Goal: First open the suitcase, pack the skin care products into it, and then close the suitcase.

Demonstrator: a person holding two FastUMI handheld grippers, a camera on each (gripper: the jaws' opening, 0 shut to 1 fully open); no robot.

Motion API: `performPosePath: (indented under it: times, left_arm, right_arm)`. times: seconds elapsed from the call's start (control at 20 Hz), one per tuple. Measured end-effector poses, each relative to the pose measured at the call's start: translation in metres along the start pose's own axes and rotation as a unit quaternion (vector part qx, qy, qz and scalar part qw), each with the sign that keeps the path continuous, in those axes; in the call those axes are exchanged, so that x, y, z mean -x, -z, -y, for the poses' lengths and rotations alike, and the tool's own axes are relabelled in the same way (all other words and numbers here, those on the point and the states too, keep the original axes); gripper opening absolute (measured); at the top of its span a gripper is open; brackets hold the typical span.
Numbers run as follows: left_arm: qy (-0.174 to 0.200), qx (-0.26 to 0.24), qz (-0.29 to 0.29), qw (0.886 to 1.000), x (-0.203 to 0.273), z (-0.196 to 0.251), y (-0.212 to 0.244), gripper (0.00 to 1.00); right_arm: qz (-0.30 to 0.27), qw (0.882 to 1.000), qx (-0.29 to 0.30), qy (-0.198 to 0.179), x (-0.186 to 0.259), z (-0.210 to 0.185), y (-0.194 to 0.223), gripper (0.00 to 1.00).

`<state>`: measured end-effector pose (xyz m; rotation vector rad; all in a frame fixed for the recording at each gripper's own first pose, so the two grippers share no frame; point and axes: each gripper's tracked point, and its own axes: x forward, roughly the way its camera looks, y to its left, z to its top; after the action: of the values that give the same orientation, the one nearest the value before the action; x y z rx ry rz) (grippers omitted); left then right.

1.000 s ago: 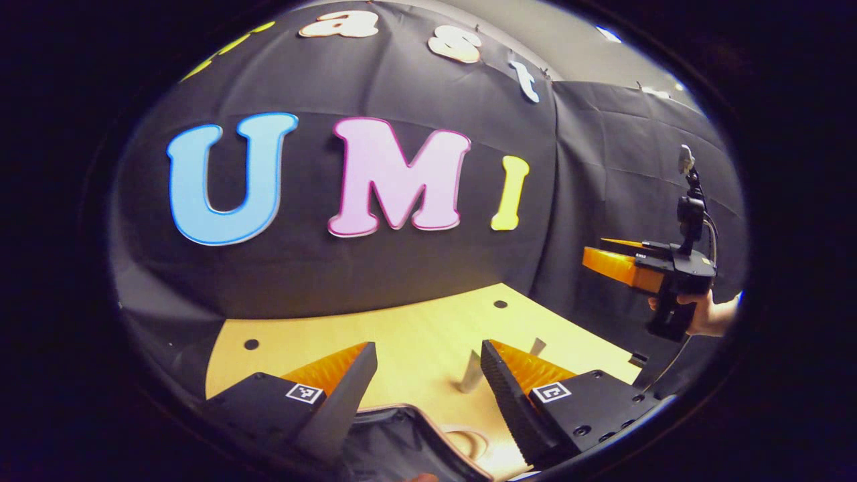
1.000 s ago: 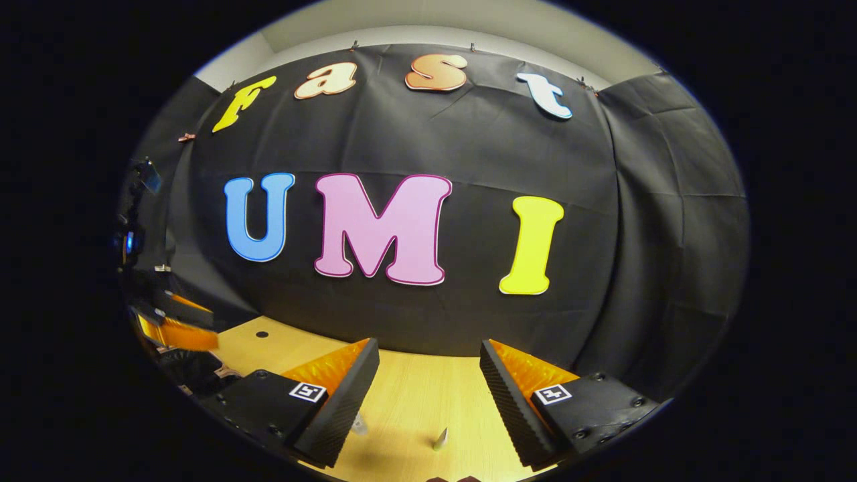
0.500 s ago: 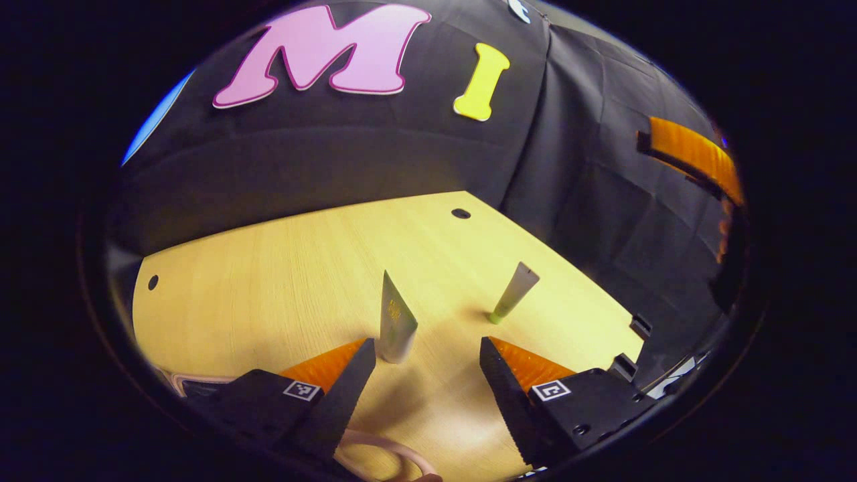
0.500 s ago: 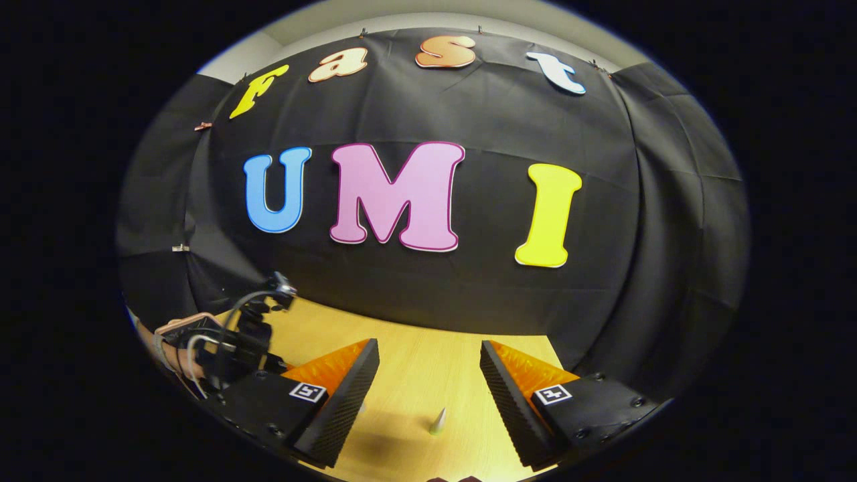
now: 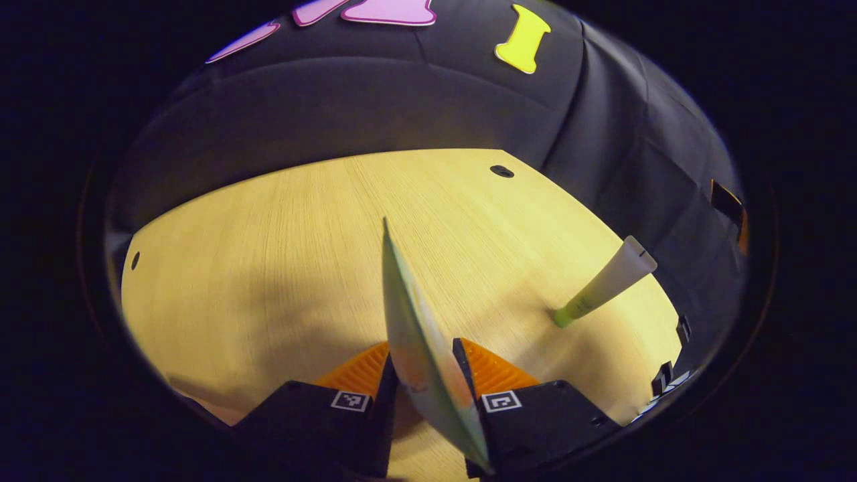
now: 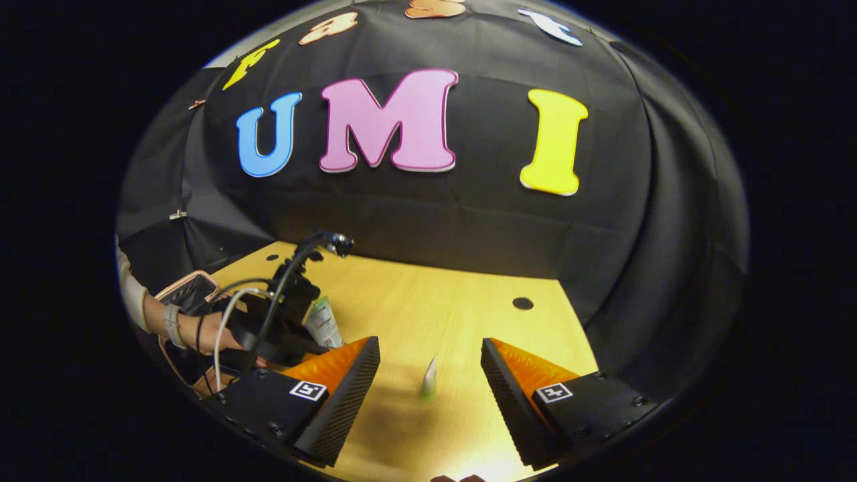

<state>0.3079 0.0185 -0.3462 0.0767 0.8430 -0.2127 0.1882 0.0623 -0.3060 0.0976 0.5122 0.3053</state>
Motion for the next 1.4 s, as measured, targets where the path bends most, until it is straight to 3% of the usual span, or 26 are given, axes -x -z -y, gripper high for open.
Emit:
performPosePath:
  times: [0.3,0.45,0.55,0.6,0.65,0.7,0.8,0.85,0.9,1.05,1.25,1.4]
  left_arm:
    - [0.010,0.032,0.027,0.999,0.064,0.009,-0.023,0.43]
    - [-0.002,0.026,0.040,0.999,0.116,0.007,-0.019,0.40]
    - [-0.014,0.040,0.039,0.998,0.145,0.002,-0.012,0.43]
    - [-0.022,0.051,0.031,0.998,0.162,-0.006,0.001,0.46]
    - [-0.033,0.060,0.022,0.997,0.179,-0.014,0.014,0.43]
    - [-0.043,0.065,0.012,0.997,0.197,-0.025,0.031,0.43]
    - [-0.069,0.076,-0.013,0.995,0.230,-0.052,0.065,0.43]
    - [-0.080,0.083,-0.029,0.993,0.243,-0.066,0.082,0.43]
    - [-0.090,0.093,-0.055,0.990,0.250,-0.082,0.101,0.43]
    - [-0.113,0.116,-0.138,0.977,0.273,-0.124,0.159,0.43]
    - [-0.115,0.160,-0.259,0.945,0.270,-0.161,0.231,0.44]
    - [-0.113,0.197,-0.314,0.922,0.257,-0.170,0.264,0.43]
  right_arm:
    - [-0.102,0.994,-0.022,-0.009,-0.070,0.007,0.086,0.98]
    - [-0.154,0.987,-0.048,-0.012,-0.105,0.006,0.126,0.97]
    - [-0.182,0.980,-0.077,-0.012,-0.112,0.012,0.139,0.98]
    - [-0.154,0.985,-0.084,-0.005,-0.129,0.018,0.125,0.73]
    - [-0.155,0.985,-0.077,0.019,-0.136,0.033,0.117,0.48]
    - [-0.156,0.984,-0.089,0.006,-0.132,0.031,0.115,0.23]
    - [-0.159,0.982,-0.103,-0.010,-0.114,0.020,0.110,0.21]
    - [-0.155,0.983,-0.102,-0.015,-0.104,0.015,0.104,0.32]
    - [-0.143,0.984,-0.101,-0.022,-0.094,0.009,0.093,0.27]
    - [-0.117,0.988,-0.088,-0.050,-0.056,-0.020,0.066,0.27]
    - [-0.092,0.989,-0.073,-0.089,-0.014,-0.066,0.035,0.27]
    - [-0.079,0.989,-0.050,-0.111,0.010,-0.097,0.018,0.27]
